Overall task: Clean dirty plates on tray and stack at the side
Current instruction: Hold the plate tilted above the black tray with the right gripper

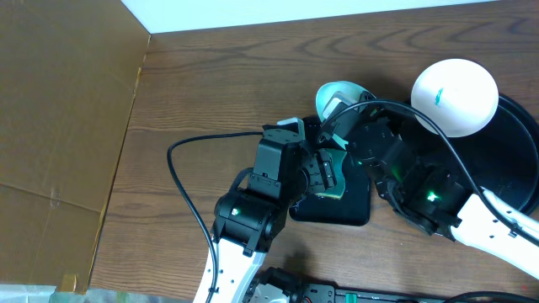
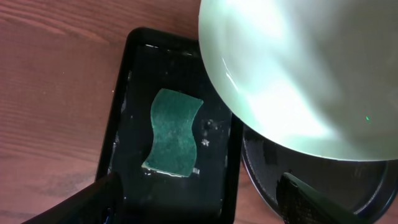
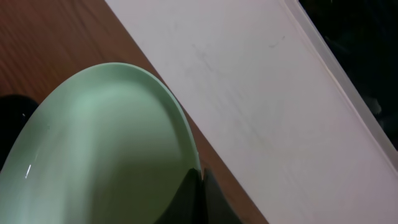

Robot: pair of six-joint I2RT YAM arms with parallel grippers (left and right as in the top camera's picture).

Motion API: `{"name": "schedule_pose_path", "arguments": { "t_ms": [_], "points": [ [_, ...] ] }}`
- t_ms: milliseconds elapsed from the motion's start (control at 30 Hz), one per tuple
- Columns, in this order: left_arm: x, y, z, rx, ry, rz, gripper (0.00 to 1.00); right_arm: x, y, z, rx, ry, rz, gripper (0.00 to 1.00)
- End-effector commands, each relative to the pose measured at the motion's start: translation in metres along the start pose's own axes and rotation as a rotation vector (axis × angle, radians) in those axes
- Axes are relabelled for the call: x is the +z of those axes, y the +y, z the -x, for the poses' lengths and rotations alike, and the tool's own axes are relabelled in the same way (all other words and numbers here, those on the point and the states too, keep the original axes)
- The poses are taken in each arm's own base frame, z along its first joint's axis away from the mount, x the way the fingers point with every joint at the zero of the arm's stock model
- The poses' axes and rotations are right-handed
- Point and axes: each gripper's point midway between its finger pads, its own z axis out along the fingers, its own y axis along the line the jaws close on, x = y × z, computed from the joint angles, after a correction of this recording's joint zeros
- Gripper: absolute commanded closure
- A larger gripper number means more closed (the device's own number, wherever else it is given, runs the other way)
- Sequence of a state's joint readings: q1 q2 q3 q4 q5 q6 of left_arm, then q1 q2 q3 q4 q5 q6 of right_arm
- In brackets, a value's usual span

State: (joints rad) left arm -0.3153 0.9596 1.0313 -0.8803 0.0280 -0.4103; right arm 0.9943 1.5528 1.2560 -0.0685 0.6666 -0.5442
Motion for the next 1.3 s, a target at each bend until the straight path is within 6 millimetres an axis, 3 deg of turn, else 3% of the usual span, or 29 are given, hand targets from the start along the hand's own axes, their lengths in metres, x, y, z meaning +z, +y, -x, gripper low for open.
{"name": "schedule_pose_path", "arguments": {
  "t_ms": [0,1267],
  "points": [
    [-0.0043,-0.0025,0.0055,0.013,-0.013,-0.010,0.21,-0.0066,-0.0107,0.0104,-0.008,-0.021,-0.025,0.99],
    [-0.0043,-0.0025,0.0055,0.013,-0.013,-0.010,0.21,-0.0072,-0.0182,0.0085,-0.052,-0.003,-0.068,0.99]
  ]
}}
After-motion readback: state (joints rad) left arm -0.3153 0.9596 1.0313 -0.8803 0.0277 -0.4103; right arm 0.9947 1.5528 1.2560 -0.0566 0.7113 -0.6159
